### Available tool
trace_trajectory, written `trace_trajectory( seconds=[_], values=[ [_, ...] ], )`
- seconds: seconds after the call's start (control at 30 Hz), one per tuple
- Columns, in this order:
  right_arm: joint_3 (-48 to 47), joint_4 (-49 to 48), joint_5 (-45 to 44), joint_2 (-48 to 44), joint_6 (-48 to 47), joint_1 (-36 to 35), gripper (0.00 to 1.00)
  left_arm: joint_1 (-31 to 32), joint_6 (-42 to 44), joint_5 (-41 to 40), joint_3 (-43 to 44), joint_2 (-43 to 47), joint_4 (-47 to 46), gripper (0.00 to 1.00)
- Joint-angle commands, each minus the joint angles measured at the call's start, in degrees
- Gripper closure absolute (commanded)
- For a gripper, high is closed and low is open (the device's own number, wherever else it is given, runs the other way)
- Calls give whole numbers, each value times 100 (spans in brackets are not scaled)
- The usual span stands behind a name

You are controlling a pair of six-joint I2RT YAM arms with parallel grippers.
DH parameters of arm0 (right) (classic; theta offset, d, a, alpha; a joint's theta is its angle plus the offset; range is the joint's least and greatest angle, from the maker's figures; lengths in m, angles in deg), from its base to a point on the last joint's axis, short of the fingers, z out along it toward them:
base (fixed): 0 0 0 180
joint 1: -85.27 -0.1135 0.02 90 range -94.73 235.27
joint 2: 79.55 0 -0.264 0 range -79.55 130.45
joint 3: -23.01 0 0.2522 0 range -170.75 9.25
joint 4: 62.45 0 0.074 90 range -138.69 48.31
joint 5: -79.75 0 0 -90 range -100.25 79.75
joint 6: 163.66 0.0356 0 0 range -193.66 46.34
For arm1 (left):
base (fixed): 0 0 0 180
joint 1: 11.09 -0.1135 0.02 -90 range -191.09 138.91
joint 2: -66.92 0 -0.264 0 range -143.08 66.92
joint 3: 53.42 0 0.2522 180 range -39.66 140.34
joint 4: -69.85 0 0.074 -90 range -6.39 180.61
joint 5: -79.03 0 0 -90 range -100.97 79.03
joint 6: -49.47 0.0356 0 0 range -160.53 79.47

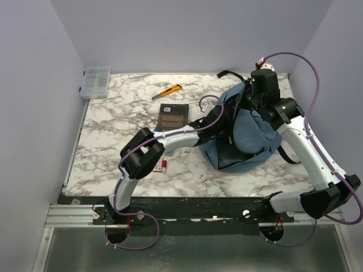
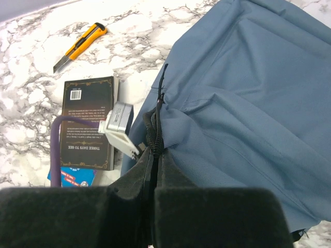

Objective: Pack the student bag
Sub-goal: Place the book in the student bag.

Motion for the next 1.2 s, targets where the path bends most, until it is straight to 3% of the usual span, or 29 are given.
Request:
trace_trajectory(
  seconds=[0.0, 0.13, 0.2, 0.3, 0.5, 0.6, 0.7, 0.77, 0.9, 0.93, 1.07, 1.17],
  values=[
    [-128, -33, -51, -32, -96, 37, 99, -188, 18, 653, 804, -103, 911, 2],
    [-7, -104, -50, -111, -150, 37, 99, -102, 723, 174, 1453, -88, 2339, 2],
    [40, -140, 19, -117, -156, 39, 99, -91, 1053, 25, 1569, -105, 2571, 2],
    [46, -130, 44, -88, -171, 38, 99, -113, 1134, -200, 1169, 100, 2438, 4],
    [29, -30, -174, -161, -301, 46, 99, -135, 1134, 284, 706, 604, 2191, 7],
    [36, -39, -158, -243, -300, 46, 99, -140, 846, 400, 350, 774, 1776, 23],
    [-17, -65, -47, -243, -270, 48, 99, -153, 479, 470, 68, 760, 1279, 59],
    [-80, -48, 68, -199, -240, 48, 100, -153, 229, 496, -85, 741, 936, 74],
    [-55, -106, 349, -183, -101, 53, 99, -127, -229, 409, -395, 727, -182, 96],
    [-29, -153, 473, -194, -56, 46, 99, -105, -356, 357, -409, 687, -420, 100],
    [-4, -281, 950, -127, 204, 48, 99, 65, -978, -251, -360, 419, -1430, 100],
    [-152, -224, 936, -10, 127, 45, 99, 257, -1378, -607, 108, -9, -1487, 100]
  ],
)
